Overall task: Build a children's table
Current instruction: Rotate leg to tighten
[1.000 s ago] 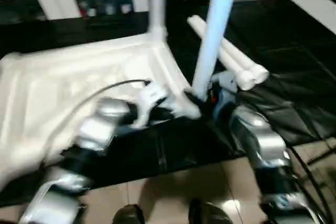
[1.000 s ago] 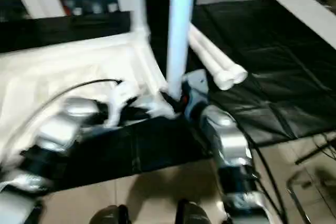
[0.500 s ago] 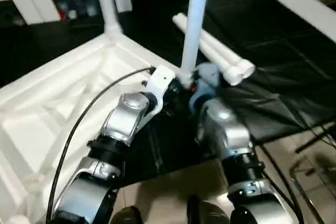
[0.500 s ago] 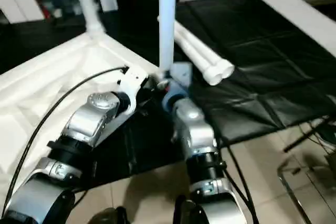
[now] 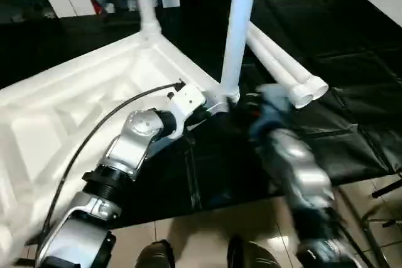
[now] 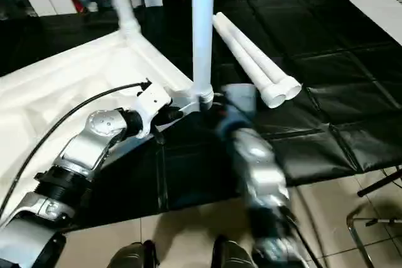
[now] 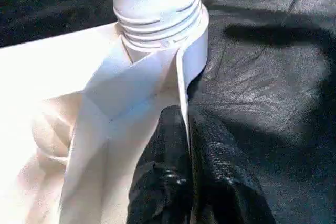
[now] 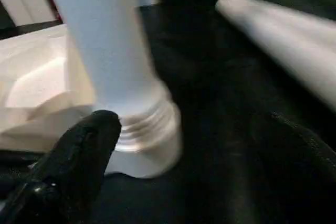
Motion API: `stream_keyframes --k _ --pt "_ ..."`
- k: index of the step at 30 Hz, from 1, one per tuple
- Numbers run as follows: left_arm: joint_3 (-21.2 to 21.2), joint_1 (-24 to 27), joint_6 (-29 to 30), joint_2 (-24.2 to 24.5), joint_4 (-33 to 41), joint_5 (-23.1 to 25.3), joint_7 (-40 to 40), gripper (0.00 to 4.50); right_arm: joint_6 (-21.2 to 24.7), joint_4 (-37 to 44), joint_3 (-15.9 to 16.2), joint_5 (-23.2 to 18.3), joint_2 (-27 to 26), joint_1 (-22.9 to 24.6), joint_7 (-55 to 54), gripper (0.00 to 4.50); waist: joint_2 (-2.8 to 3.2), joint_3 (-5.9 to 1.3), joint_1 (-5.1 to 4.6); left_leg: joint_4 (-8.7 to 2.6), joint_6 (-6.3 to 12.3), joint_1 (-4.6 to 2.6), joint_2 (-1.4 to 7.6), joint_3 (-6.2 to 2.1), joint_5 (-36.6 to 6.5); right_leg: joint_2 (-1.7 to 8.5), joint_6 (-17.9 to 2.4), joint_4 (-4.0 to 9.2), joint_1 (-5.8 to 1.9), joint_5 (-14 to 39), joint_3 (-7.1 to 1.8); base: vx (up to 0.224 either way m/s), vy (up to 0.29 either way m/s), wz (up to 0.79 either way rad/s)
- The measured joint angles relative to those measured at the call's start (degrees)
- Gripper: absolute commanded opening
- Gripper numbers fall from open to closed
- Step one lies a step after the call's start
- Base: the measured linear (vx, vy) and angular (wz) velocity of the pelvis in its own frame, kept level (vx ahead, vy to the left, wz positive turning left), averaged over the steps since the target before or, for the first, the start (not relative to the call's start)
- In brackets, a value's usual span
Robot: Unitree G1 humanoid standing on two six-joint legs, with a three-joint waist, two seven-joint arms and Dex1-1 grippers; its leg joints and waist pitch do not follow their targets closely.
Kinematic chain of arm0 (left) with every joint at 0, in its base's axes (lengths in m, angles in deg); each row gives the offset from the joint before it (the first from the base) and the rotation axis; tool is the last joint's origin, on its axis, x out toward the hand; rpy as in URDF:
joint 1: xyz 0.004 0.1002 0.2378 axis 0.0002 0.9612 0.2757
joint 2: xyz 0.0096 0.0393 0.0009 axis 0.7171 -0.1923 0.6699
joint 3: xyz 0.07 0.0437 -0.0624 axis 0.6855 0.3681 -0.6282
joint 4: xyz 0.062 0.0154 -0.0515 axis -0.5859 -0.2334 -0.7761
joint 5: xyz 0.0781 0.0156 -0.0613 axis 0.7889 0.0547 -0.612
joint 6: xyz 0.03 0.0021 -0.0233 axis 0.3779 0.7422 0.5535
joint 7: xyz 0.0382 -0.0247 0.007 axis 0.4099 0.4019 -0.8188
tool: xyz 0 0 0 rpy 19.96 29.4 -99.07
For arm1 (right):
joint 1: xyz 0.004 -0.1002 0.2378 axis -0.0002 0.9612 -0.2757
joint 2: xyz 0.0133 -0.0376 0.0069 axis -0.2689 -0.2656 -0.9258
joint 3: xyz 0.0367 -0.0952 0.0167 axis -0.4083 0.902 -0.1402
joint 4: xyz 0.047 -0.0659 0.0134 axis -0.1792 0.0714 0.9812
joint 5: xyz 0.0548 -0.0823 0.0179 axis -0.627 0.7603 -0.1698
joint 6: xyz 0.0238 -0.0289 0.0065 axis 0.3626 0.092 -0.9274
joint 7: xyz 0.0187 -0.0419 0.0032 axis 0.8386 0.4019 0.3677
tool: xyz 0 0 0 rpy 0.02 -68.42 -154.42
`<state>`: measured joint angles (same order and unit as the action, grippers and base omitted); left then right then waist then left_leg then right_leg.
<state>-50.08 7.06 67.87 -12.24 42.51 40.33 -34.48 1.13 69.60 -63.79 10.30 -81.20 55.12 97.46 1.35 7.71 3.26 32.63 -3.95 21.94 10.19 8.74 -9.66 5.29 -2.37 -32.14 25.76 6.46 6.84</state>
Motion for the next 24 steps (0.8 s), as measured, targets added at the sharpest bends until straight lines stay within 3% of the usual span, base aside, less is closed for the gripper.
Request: stream_keyframes --k 8,12,16,19,24 --pt "-2.60 -0.62 -2.49 0.13 0.14 -5.11 4.03 1.08 2.08 5.80 -0.04 -1.35 1.74 4.14 1.37 4.50 0.01 -0.01 0.10 0.16 -0.03 0.12 0.01 -0.04 0.02 0.00 0.06 0.02 -0.03 -0.17 -0.01 0.000 0.000 0.00" --pt "-5.38 -0.68 -0.89 0.82 1.87 -7.64 4.50 1.08 5.19 8.49 1.05 -3.19 2.24 5.52 3.92 4.50 0.03 -0.07 0.08 0.19 -0.02 0.16 0.04 -0.03 0.02 -0.01 0.08 0.02 -0.03 -0.16 -0.02 0.000 0.000 0.00" --pt "-9.65 -0.78 4.98 6.41 5.40 -6.83 -0.48 1.08 11.12 9.87 7.09 -2.90 5.05 6.48 8.53 4.50 0.25 -0.21 -0.30 0.31 -0.01 0.14 0.21 -0.03 0.02 -0.15 0.02 -0.02 -0.03 -0.20 0.01 0.000 0.000 0.00" --pt "-13.07 0.59 9.61 12.17 9.54 -3.77 -4.85 0.83 12.59 10.08 10.96 -3.02 6.10 6.27 11.82 4.50 0.29 -0.24 -0.46 0.44 -0.04 0.12 0.31 -0.02 0.02 -0.20 0.00 -0.14 -0.03 -0.21 0.02 0.000 0.000 0.00" --pt "-15.60 6.44 15.14 19.87 14.07 2.09 -7.59 0.50 14.46 9.98 13.49 -3.03 5.38 4.94 13.30 4.50 0.25 -0.32 -0.31 0.72 -0.07 -0.13 0.36 -0.07 0.00 -0.20 0.02 -0.15 -0.43 -0.21 0.04 0.000 0.000 0.00"
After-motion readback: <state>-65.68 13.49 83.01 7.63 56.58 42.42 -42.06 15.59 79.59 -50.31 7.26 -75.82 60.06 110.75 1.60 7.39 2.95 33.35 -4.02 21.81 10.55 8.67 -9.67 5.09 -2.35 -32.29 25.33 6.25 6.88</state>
